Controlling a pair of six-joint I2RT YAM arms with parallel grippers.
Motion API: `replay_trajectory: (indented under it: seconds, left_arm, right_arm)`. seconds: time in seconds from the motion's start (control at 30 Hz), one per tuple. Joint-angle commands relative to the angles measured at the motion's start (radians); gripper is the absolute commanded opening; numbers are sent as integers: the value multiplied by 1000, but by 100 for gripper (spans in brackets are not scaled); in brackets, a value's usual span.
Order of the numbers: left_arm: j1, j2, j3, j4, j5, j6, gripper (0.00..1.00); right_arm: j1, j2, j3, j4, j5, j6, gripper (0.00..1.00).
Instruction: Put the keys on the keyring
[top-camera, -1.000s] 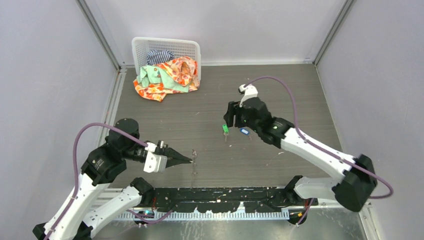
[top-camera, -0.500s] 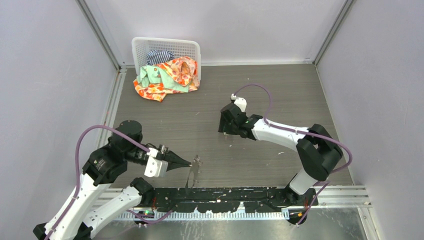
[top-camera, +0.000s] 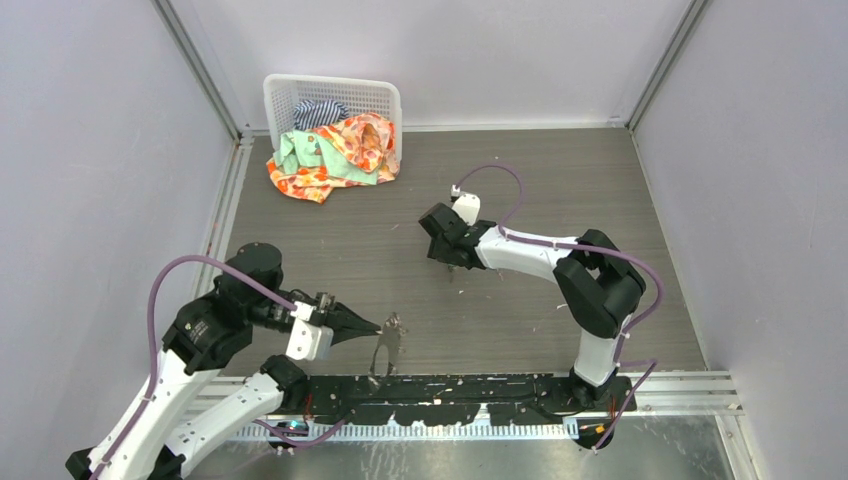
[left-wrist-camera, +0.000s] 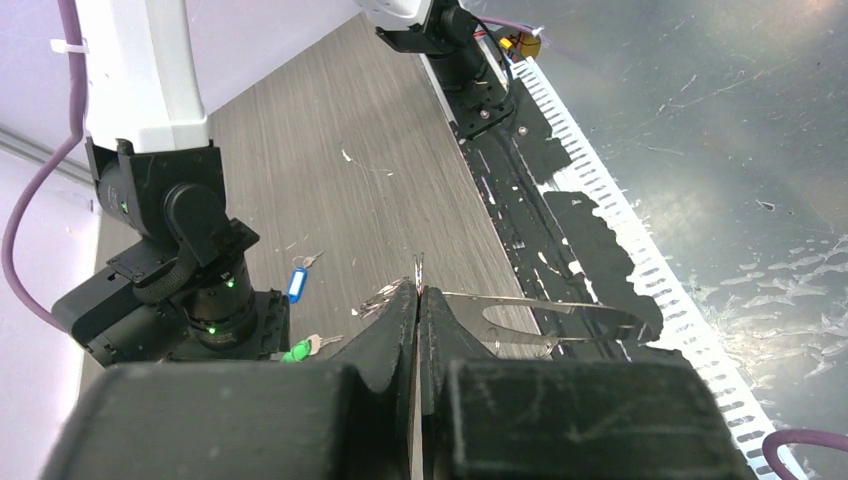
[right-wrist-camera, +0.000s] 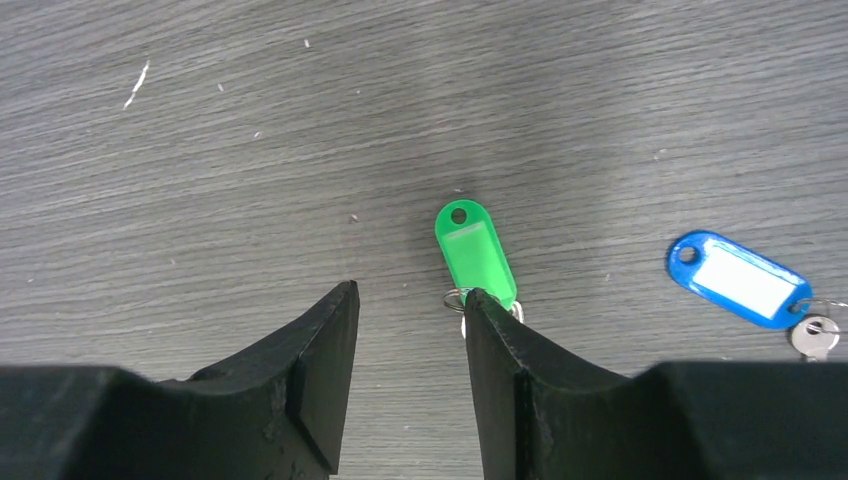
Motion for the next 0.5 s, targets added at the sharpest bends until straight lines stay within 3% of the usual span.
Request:
replay_trajectory:
  seconds: [0.0,0.47]
  left_arm:
    - [-2,-15,11,32,7,9,0]
    - [-3,-33,11,59,-1,-6,0]
  right_arm:
    - [11,18,32,-19,80,13,48]
    - [8,68,34,12,100,-15,45]
